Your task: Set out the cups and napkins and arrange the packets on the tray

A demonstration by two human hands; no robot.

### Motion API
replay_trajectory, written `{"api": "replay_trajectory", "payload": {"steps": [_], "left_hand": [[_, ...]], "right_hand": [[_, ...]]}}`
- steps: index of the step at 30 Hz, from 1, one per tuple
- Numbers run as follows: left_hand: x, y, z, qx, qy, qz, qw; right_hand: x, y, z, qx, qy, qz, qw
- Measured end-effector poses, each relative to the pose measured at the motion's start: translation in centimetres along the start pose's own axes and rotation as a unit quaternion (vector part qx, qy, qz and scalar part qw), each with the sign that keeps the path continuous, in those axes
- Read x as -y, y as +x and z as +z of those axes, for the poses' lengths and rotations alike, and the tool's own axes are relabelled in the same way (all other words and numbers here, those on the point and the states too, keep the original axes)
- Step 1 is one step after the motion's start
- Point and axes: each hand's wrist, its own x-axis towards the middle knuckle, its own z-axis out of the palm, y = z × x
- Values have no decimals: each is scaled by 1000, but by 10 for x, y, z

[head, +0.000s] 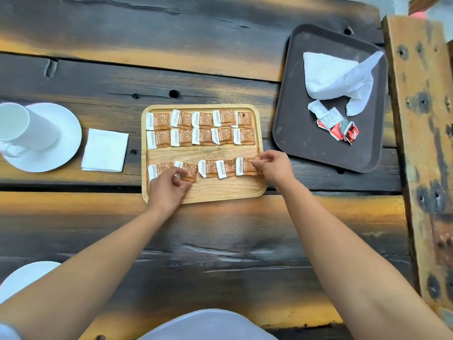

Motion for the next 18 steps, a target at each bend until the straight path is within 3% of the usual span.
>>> {"api": "replay_trajectory", "payload": {"steps": [6,13,18], "left_hand": [[-2,1,4,-39,77,62,994],[-5,0,0,-11,132,96,987],[-10,-19,-10,-5,121,96,988]], "right_hand": [[2,4,7,-41,-104,-38,993],[6,-20,14,-113,-208,-83,968],[10,-64,22,-76,-232,-91,965]]}}
